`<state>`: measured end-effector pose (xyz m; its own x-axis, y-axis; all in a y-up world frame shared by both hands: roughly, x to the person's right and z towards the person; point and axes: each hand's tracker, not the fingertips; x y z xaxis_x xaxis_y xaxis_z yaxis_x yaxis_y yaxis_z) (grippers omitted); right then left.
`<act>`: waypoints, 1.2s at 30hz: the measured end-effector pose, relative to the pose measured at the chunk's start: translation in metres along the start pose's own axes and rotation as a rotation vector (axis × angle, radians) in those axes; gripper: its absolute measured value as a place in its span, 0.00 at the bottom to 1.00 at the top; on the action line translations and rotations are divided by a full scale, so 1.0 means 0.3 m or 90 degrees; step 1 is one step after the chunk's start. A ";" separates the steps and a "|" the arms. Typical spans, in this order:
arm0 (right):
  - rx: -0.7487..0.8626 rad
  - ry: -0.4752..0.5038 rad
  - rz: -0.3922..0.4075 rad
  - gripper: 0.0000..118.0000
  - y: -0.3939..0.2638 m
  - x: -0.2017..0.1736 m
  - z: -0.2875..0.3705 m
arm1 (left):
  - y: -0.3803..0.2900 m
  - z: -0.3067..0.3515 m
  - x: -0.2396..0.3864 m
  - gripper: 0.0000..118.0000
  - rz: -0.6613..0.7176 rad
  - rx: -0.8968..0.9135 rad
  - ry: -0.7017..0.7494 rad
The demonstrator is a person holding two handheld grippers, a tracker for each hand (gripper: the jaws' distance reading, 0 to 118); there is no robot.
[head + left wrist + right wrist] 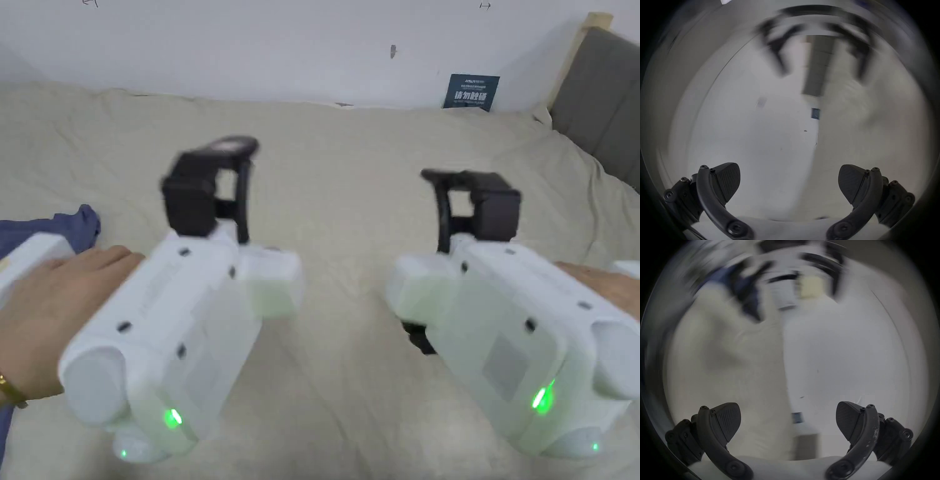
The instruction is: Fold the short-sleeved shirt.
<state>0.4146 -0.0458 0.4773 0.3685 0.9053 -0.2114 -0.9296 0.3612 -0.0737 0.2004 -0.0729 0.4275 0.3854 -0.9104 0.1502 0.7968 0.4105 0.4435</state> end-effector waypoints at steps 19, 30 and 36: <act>-0.098 -0.168 -0.780 1.00 -0.194 -0.111 0.011 | -0.146 0.037 0.051 1.00 0.723 -0.204 0.171; -0.107 -0.129 -0.769 1.00 -0.198 -0.174 0.005 | -0.160 0.054 0.150 1.00 0.698 -0.229 0.116; -0.090 -0.125 -0.749 1.00 -0.184 -0.164 0.000 | -0.171 0.050 0.154 1.00 0.698 -0.232 0.113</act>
<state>0.4478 -0.1102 0.4916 0.9762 0.0596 0.2085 -0.0100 0.9728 -0.2313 0.1702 -0.1367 0.4249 0.9863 -0.0514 0.1565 0.0724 0.9887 -0.1312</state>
